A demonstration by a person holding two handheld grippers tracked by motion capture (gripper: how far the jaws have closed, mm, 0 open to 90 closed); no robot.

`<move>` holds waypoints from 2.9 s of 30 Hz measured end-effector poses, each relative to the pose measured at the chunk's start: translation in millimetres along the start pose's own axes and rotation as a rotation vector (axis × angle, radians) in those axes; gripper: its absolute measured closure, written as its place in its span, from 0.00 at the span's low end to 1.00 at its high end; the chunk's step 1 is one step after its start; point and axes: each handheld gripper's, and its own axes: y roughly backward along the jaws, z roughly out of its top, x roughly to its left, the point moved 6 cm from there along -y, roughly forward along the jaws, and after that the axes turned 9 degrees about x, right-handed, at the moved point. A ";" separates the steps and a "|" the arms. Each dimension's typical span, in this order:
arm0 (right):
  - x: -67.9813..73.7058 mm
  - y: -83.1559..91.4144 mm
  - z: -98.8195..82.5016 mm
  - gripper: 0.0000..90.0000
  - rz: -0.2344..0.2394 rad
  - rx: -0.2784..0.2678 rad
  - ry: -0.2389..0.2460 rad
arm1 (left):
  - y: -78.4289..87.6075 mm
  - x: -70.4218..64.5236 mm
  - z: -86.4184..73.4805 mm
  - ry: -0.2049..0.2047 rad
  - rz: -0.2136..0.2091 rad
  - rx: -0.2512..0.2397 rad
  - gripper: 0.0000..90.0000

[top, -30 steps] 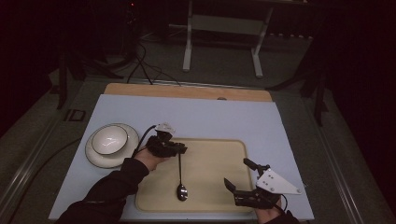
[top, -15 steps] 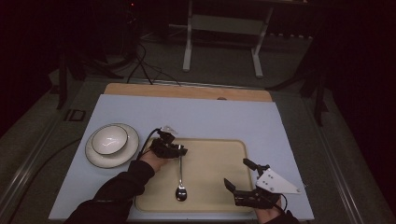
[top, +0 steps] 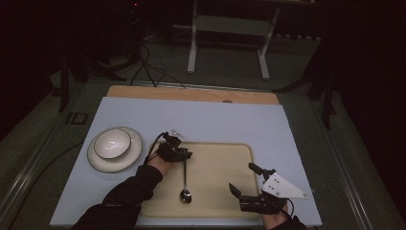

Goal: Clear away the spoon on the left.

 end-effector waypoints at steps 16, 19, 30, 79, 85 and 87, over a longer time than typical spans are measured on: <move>-0.7 0.2 -0.1 0.13 0.000 0.001 -0.003 | 5.3 -3.5 4.4 0.003 0.072 -0.031 0.64; -0.6 0.0 -0.2 0.13 -0.001 0.001 -0.002 | 10.0 -8.6 5.8 -0.004 0.065 -0.039 0.58; -1.3 -0.5 -0.7 0.13 -0.004 0.004 -0.007 | 39.0 -29.3 13.0 -0.029 -0.045 -0.085 0.21; -1.2 -2.5 -1.4 0.13 -0.009 0.011 -0.005 | 160.0 -68.6 -42.5 -0.292 -0.107 -0.226 0.01; -1.3 -2.4 -1.3 0.13 -0.009 0.010 -0.005 | 162.3 -66.8 -54.7 -0.296 -0.088 -0.225 0.01; -0.9 -2.3 -1.3 0.13 -0.009 0.011 -0.005 | 161.8 -65.7 -58.9 -0.295 -0.082 -0.224 0.01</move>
